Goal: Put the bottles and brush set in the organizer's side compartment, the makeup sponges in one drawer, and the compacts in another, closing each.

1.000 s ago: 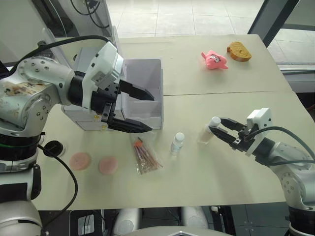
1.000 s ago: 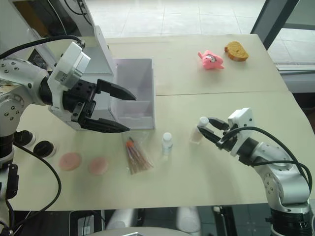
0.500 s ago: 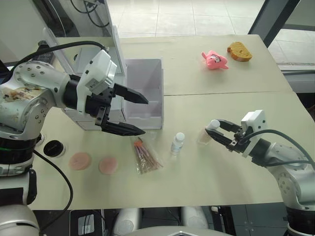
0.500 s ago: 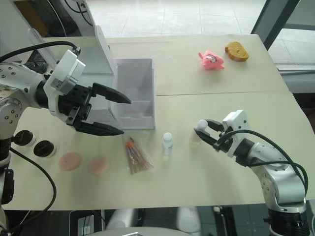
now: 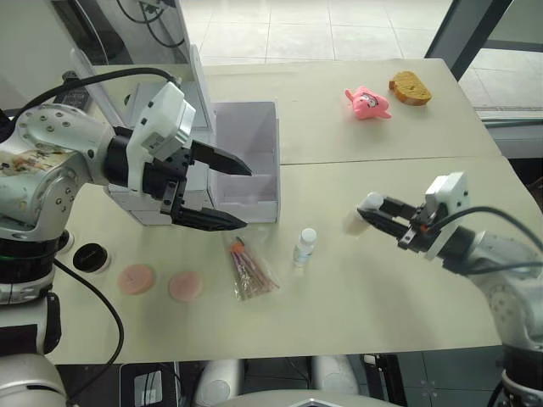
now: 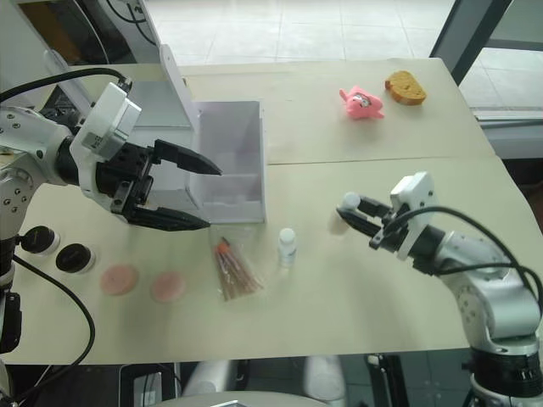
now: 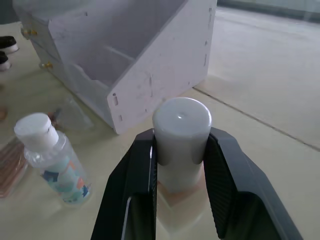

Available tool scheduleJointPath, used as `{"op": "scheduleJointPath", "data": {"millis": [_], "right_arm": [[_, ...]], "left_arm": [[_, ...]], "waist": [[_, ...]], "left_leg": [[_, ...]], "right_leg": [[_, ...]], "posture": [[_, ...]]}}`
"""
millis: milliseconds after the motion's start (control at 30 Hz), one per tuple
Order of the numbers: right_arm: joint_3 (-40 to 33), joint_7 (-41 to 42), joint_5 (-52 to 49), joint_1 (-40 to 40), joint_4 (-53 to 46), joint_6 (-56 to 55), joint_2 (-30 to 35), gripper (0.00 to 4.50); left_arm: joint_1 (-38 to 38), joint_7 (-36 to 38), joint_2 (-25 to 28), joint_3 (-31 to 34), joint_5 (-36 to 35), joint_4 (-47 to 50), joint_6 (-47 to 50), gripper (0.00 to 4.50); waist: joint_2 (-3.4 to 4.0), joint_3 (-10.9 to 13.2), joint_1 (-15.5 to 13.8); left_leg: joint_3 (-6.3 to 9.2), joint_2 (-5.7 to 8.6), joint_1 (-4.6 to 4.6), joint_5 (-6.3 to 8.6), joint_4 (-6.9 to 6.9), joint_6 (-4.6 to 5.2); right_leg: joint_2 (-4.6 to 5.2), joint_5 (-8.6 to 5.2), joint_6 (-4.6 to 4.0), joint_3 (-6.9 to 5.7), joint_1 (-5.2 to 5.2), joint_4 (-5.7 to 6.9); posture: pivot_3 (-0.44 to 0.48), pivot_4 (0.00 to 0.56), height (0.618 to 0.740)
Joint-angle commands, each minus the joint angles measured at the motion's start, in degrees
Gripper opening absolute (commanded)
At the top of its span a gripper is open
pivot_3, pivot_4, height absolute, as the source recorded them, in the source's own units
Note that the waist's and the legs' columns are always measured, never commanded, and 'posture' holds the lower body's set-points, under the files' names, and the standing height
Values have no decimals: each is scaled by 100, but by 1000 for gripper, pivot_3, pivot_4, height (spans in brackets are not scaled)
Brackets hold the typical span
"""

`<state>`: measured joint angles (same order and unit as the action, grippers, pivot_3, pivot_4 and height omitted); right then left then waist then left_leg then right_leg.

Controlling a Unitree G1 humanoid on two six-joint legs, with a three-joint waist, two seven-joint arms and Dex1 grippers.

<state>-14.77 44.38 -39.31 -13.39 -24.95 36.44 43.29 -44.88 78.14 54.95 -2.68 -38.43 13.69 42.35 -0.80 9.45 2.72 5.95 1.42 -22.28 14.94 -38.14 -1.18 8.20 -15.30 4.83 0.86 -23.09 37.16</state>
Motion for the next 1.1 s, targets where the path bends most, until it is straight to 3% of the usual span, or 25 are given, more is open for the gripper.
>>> {"op": "scheduleJointPath", "data": {"millis": [33,200,267,533,733,1100], "right_arm": [[-7,211,-810,-1102,11,659,295,957],[947,366,-743,-3176,883,1116,-30,957],[1340,419,-630,-3745,1190,1211,-325,957],[2290,556,50,-4474,2231,881,-1525,957],[2953,605,1095,-4425,2845,114,-2053,957],[3375,364,2323,-4119,3208,-293,-2352,957]], "left_arm": [[204,-354,172,620,-245,152,299,4500],[1230,-980,524,1642,-122,400,411,4500],[1761,-1250,569,2388,-436,738,786,4500],[3149,-2905,149,4678,-1786,2054,2437,4500],[3884,-3459,-244,5307,-2308,2723,2220,4500],[4715,-4148,-831,5183,-2119,3373,969,4500]], "waist": [[0,0,21],[0,0,119],[0,0,131],[-5,1,113],[-6,1,107],[-6,0,88]], "left_leg": [[1,-1,1,2,0,3],[10,-8,2,2,6,4],[13,-14,2,2,14,4],[21,-18,-2,-4,18,-7],[19,-17,2,-33,22,-60],[17,-17,-3,-37,29,-77]], "right_leg": [[-3,0,0,0,0,-1],[-11,0,0,0,-4,2],[-18,0,-1,-1,-6,7],[-19,1,-1,-3,-10,8],[-18,2,-4,4,-22,35],[-19,4,-7,12,-40,41]], "posture": [[0,150,740],[0,150,740],[0,150,740],[0,150,740],[0,150,740],[0,150,740]]}}
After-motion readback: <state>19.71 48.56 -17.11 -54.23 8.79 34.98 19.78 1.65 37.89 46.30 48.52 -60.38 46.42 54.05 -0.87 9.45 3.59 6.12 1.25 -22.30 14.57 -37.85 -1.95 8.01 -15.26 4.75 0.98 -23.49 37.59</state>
